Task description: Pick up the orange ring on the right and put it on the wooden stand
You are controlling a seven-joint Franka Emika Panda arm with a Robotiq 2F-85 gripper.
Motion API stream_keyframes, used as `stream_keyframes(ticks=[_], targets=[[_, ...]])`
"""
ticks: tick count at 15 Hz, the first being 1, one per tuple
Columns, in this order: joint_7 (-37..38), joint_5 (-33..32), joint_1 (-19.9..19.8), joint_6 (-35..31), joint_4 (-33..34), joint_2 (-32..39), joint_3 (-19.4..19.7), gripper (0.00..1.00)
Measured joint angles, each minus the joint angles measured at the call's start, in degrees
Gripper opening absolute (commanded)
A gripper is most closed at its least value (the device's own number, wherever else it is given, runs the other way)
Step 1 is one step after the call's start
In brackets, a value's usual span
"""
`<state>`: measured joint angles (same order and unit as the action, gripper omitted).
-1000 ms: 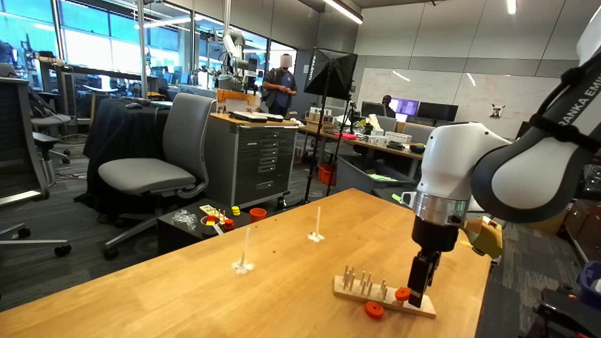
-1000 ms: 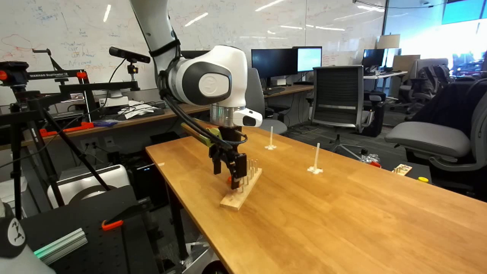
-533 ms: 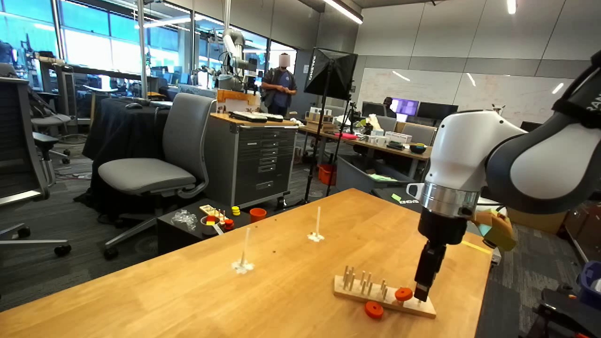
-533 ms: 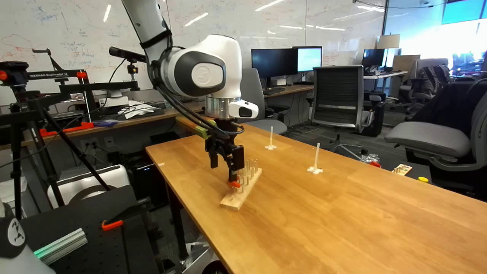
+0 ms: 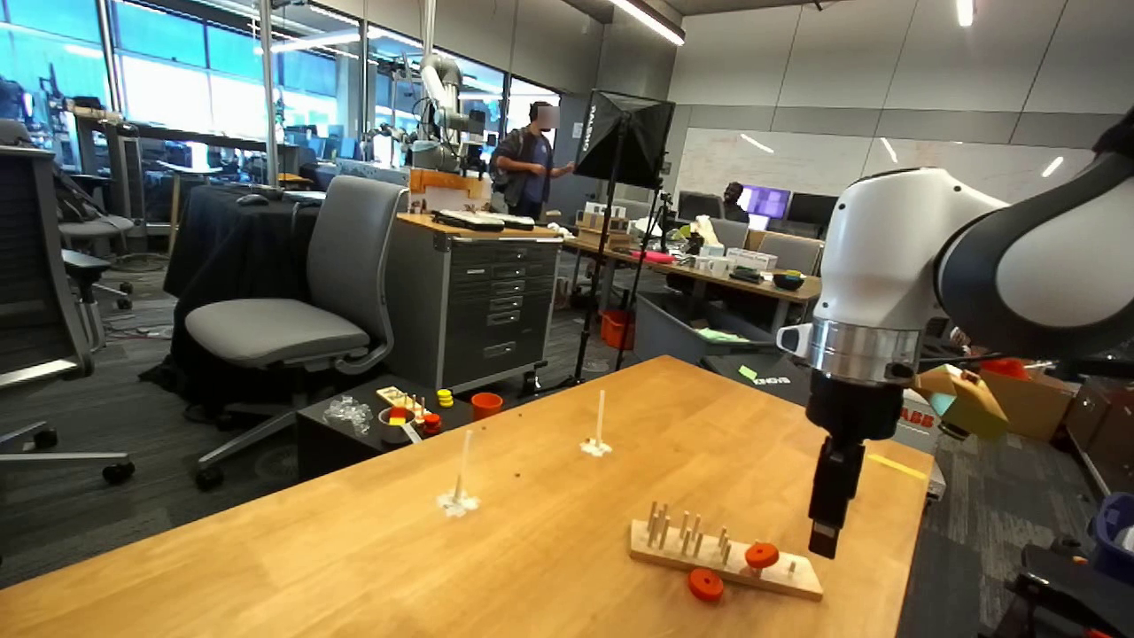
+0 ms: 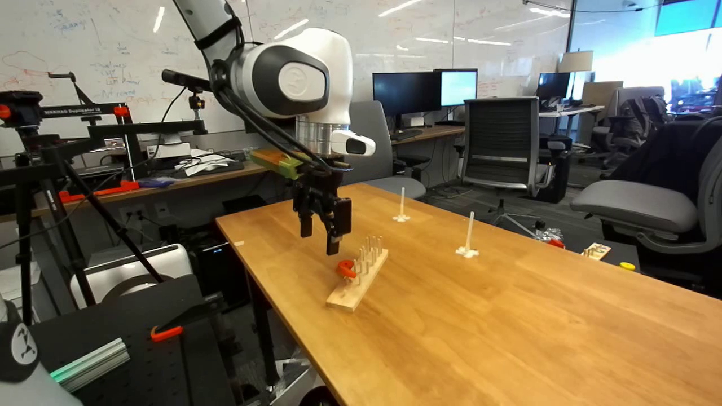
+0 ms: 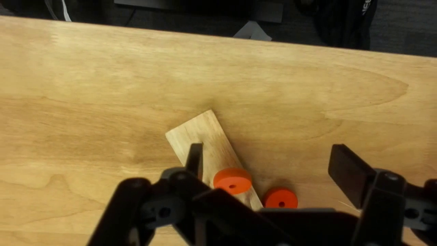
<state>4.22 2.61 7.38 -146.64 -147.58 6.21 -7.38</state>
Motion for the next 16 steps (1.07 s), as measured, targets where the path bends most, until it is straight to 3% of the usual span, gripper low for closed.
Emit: stream_keyframes(ticks=[2, 4, 5, 6, 8, 16], targets=[[0.1, -0.1, 0.0, 2.6, 0.0, -1.1, 0.0, 0.9], [0.1, -0.2, 0.0, 4.3, 0.0, -1.9, 0.0, 0.82], [0.1, -0.2, 0.0, 4.9, 0.0, -2.2, 0.0, 0.68], [0.1, -0.2, 0.0, 5.7, 0.0, -2.4, 0.0, 0.78], [0.1, -0.2, 0.0, 7.0, 0.0, -3.0, 0.0, 0.68], [0.1, -0.2, 0.0, 7.8, 0.0, -3.4, 0.0, 0.68]])
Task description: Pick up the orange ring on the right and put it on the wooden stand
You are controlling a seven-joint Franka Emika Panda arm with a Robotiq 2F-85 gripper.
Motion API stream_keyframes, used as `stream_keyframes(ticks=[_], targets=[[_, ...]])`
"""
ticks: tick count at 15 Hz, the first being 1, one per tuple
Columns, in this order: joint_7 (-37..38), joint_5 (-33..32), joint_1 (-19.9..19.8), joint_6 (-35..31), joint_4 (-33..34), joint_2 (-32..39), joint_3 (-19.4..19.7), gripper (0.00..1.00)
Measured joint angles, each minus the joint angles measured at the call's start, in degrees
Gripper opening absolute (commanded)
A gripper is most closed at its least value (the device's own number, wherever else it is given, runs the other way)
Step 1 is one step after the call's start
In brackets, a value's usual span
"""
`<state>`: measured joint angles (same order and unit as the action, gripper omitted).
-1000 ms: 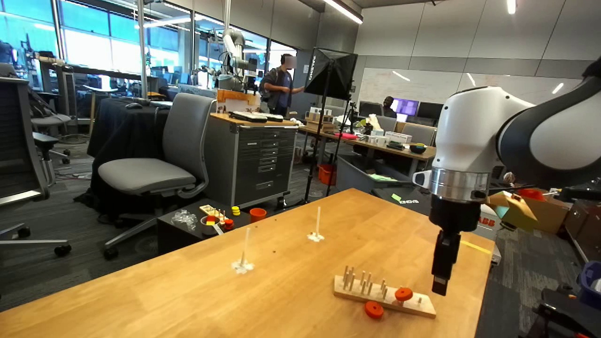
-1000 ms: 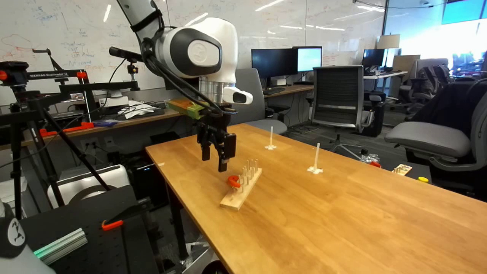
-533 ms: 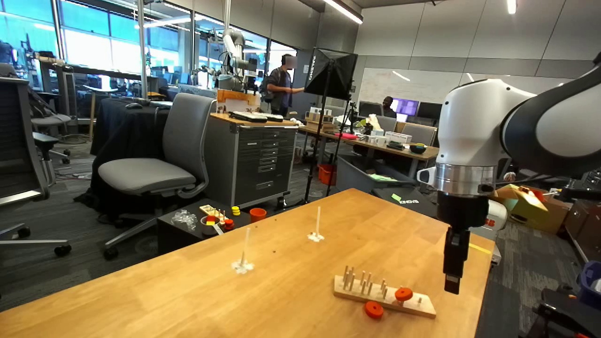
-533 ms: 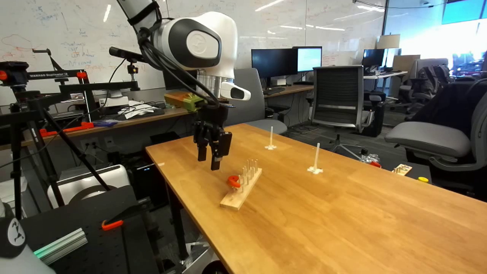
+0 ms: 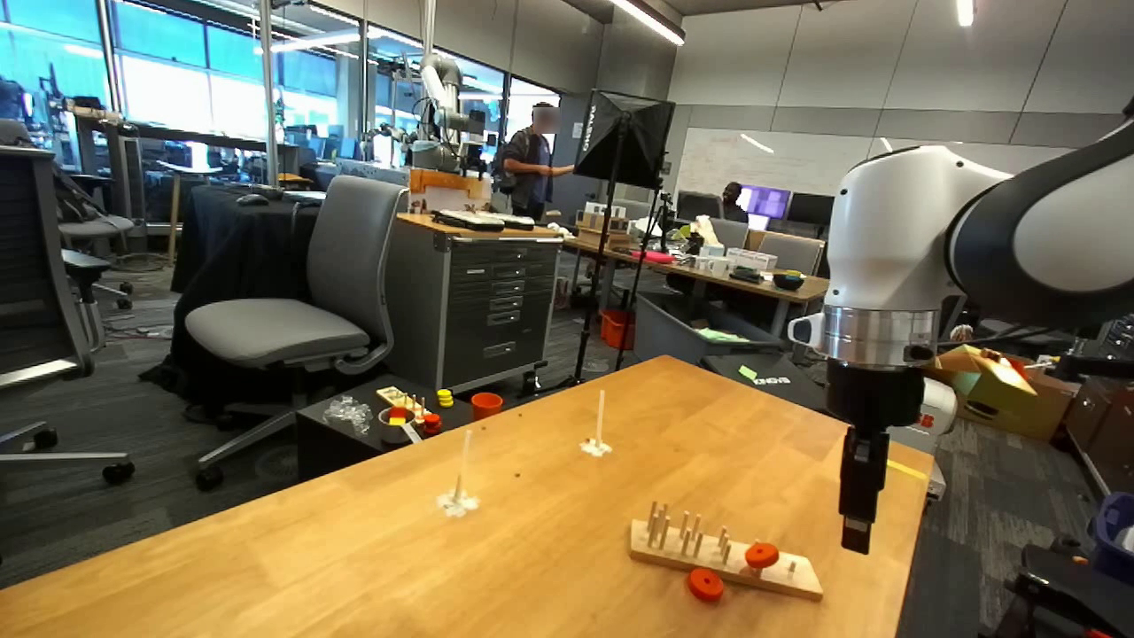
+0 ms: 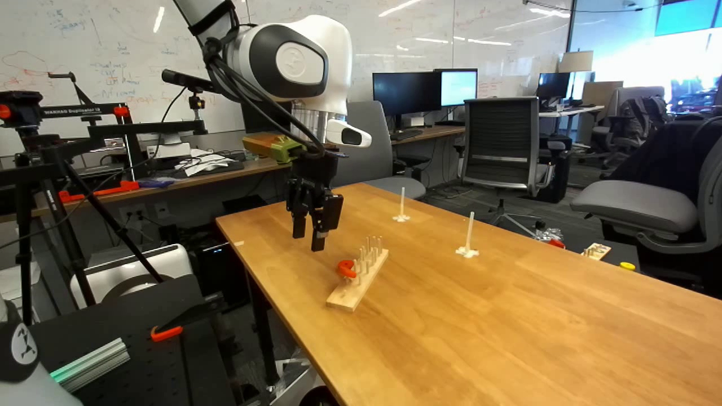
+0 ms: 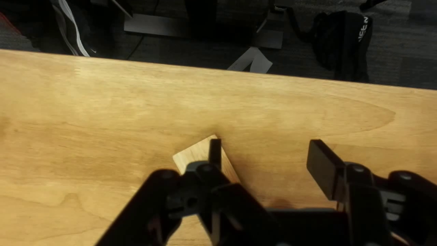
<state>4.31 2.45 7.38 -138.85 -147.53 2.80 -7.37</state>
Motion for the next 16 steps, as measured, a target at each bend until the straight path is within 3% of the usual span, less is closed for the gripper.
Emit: stream_keyframes(ticks=[10, 11, 14, 16], targets=[[0.0, 0.0, 0.0, 0.0, 0.0, 0.0, 0.0, 0.68], [0.0, 0.0, 0.0, 0.0, 0.0, 0.0, 0.0, 0.92], [0.3, 0.0, 0.1, -0.5, 0.0, 0.2, 0.0, 1.0], [1.3, -0.2, 0.6, -1.8, 0.0, 0.5, -0.3, 1.0]])
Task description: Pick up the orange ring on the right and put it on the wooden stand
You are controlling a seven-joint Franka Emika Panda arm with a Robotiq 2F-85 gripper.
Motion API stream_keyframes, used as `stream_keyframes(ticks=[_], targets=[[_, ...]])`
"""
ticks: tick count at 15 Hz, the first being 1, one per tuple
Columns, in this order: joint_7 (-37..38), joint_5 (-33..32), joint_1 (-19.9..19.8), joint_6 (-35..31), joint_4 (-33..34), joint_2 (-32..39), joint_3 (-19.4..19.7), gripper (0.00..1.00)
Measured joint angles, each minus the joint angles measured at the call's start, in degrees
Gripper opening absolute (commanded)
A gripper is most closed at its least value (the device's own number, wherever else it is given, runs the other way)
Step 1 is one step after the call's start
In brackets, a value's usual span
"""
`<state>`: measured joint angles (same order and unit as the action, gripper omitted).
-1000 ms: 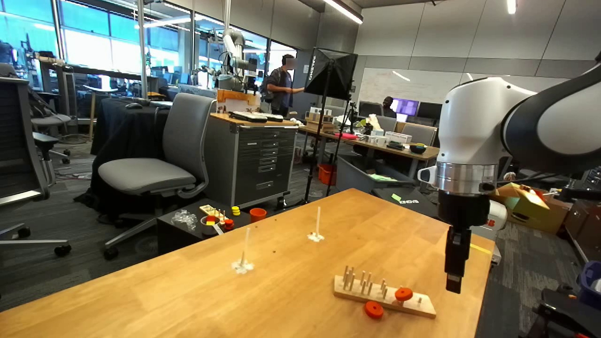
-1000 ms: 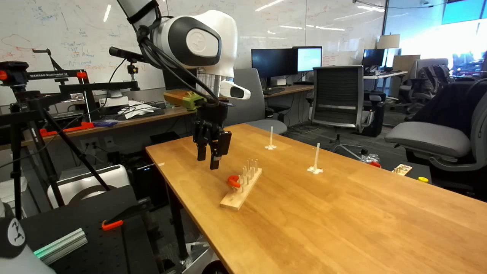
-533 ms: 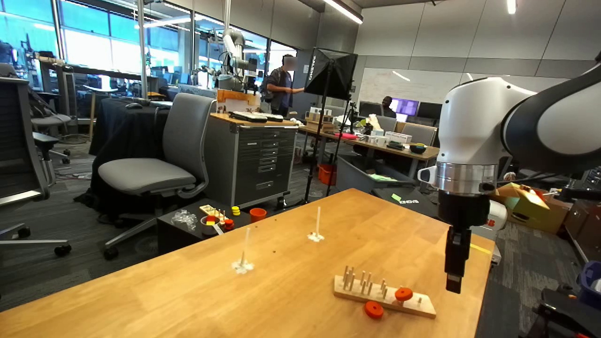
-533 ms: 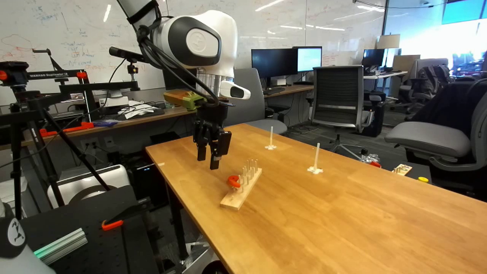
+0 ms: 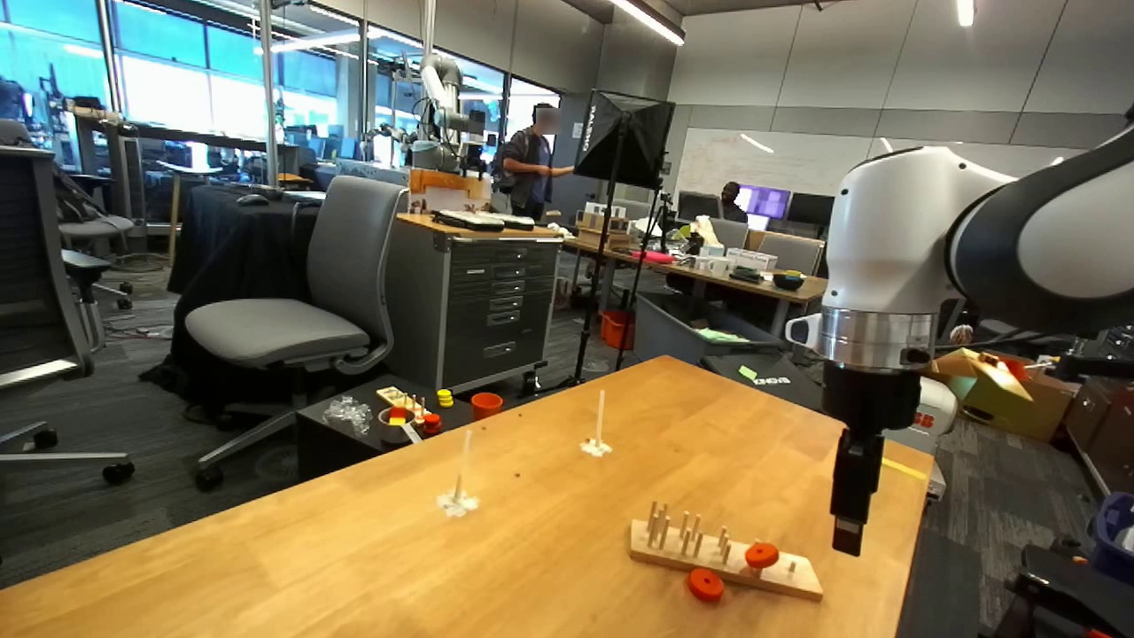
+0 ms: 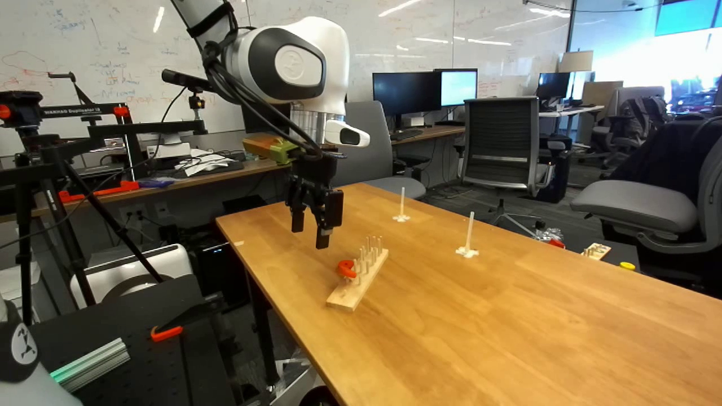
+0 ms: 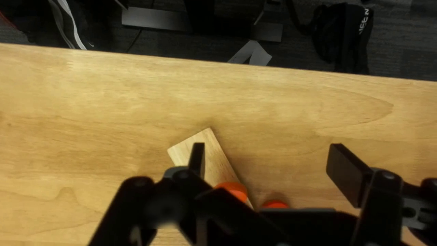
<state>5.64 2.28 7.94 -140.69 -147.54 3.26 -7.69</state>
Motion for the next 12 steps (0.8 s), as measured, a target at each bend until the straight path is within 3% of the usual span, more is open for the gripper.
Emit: stream_keyframes(ticks=[12], targets=[[12.0, -7.4, 3.4, -0.8, 7.1, 7.5, -1.1, 1.0]])
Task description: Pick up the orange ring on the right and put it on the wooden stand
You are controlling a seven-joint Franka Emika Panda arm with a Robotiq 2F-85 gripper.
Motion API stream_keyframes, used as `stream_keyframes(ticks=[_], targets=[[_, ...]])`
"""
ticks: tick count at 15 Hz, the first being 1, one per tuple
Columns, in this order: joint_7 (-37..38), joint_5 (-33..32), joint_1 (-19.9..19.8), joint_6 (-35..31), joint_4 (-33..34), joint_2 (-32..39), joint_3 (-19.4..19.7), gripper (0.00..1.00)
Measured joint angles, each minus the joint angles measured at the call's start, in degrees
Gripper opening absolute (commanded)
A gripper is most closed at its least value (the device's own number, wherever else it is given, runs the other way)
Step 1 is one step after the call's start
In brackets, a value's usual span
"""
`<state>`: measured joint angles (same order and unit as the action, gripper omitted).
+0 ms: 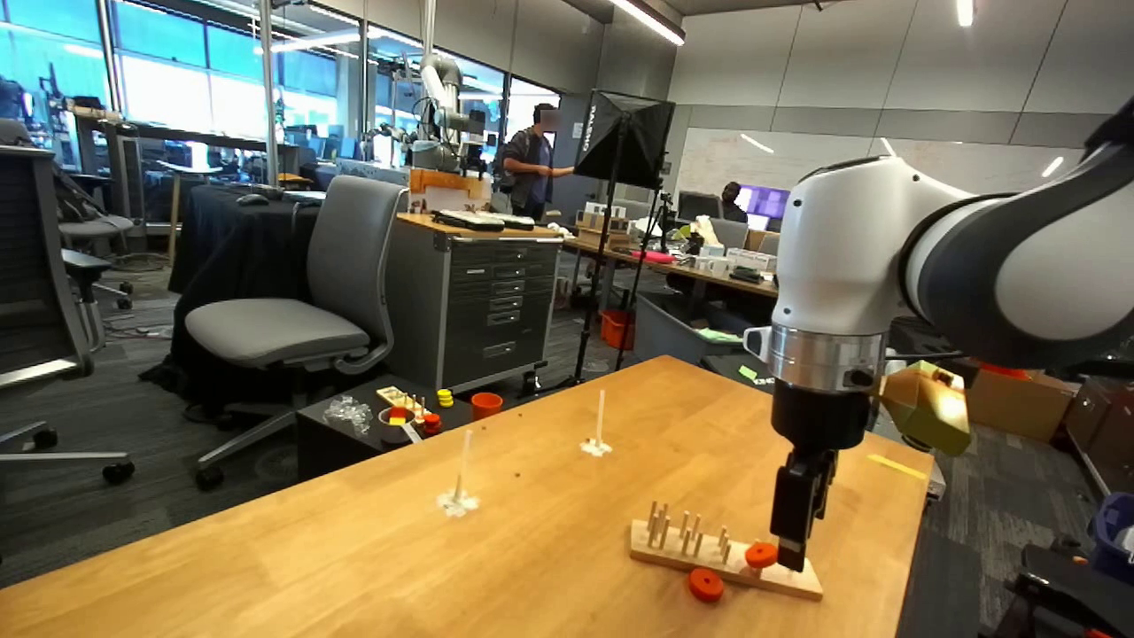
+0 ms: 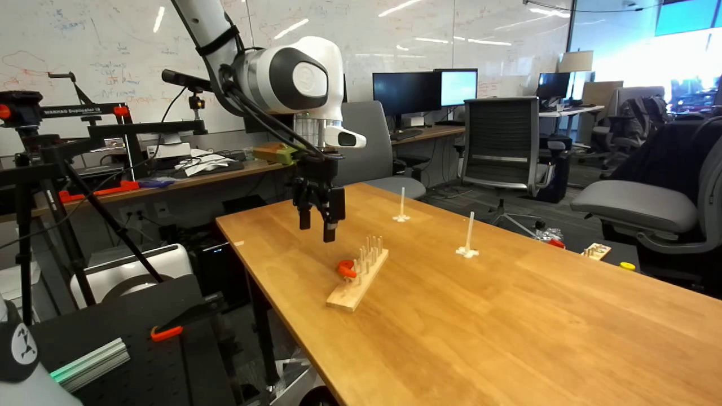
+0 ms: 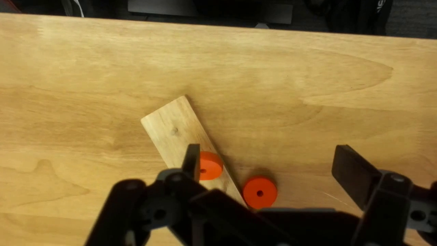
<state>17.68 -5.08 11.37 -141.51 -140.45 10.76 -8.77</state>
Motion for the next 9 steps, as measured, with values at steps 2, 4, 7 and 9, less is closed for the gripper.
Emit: stream_keyframes(ticks=[2, 4, 7, 9], targets=[[1.0, -0.6, 0.2, 0.3, 2.0, 2.1, 0.2, 1.0], [1.5, -0.9, 0.5, 0.6, 3.8, 4.2, 0.4, 1.0], [1.8, -1.2, 1.1, 1.1, 6.0, 7.2, 0.8, 1.0], [1.9, -1.2, 1.7, 1.5, 7.3, 9.0, 1.3, 1.0]])
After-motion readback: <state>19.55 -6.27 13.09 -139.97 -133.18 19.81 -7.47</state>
